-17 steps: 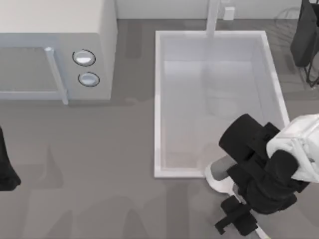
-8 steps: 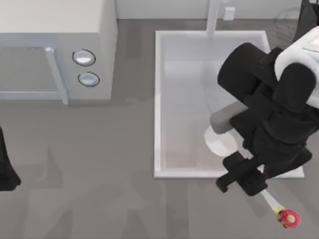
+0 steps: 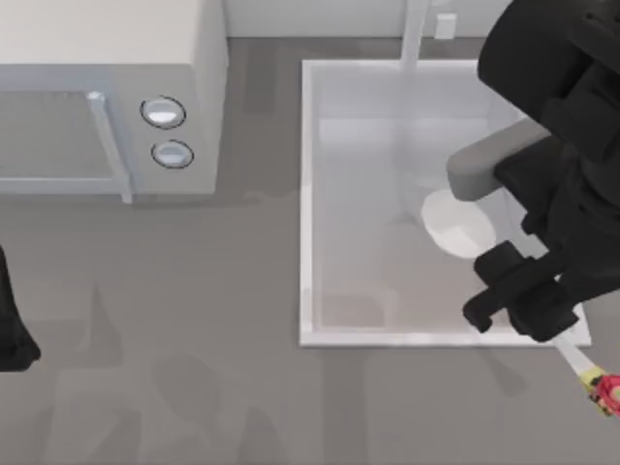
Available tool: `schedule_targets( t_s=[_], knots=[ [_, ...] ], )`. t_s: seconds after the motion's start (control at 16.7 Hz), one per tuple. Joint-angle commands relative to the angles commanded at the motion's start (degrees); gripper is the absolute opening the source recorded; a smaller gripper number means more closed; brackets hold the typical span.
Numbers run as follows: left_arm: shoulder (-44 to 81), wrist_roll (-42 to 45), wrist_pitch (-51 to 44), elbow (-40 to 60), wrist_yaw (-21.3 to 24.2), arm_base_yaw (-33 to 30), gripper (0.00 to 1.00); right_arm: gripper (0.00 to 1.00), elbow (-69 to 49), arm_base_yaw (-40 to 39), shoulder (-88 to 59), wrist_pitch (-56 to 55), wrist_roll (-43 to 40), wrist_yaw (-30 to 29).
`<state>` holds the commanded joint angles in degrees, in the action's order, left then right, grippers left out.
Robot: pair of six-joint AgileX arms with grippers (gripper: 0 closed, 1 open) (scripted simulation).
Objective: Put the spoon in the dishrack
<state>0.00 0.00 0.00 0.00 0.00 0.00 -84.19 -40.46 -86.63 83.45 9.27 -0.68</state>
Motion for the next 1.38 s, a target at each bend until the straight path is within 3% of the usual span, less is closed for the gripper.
schedule_targets(
  t_s=[0.24,0.48,0.72,1.14,1.38],
  knots=[
    [0.0,0.0,0.0,0.0,0.0,0.0,1.0,0.0,0.2,0.44,0.08,-0.84,0.0,0.4],
    [0.0,0.0,0.0,0.0,0.0,0.0,1.0,0.0,1.24,8.5,3.1,-8.79,-0.9,4.52],
    [0.0,0.0,0.0,0.0,0.0,0.0,1.0,0.0,4.37,23.9,8.22,-22.97,-2.46,11.71],
    [0.0,0.0,0.0,0.0,0.0,0.0,1.0,0.0,13.01,58.24,20.37,-56.11,-6.53,26.43],
    [0.0,0.0,0.0,0.0,0.0,0.0,1.0,0.0,16.91,72.08,27.11,-70.27,-7.99,33.29]
  ],
)
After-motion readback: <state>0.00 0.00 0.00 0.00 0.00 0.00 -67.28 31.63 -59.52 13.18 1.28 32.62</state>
